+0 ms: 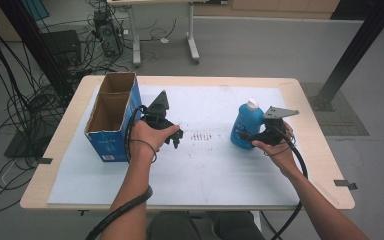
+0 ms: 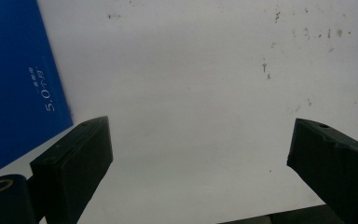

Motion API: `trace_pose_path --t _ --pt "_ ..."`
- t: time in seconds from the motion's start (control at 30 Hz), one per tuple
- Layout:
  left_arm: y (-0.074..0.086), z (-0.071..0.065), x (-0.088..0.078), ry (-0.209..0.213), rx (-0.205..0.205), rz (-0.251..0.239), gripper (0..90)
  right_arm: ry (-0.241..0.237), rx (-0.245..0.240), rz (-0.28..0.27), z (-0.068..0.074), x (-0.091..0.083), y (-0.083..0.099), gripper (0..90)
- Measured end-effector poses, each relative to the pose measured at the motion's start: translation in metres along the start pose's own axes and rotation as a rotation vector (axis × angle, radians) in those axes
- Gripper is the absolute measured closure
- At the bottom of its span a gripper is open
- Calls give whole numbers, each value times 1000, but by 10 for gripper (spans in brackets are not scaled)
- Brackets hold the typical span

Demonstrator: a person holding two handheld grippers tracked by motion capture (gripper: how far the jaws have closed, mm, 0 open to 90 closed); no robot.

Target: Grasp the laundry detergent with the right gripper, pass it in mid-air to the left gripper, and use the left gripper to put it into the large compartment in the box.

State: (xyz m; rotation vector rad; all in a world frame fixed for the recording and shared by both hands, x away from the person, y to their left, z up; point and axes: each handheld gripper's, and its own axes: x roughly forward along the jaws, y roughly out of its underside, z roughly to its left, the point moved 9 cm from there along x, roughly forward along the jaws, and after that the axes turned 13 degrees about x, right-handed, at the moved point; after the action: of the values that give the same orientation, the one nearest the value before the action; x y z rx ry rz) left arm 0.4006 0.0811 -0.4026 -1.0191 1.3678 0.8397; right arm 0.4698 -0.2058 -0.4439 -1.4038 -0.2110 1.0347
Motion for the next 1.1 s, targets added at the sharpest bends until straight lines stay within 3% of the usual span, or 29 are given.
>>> trace_pose_path --t 1.1 --pt "2 3 -1 -4 -3 1 69 1 -5 -8 0 1 0 10"
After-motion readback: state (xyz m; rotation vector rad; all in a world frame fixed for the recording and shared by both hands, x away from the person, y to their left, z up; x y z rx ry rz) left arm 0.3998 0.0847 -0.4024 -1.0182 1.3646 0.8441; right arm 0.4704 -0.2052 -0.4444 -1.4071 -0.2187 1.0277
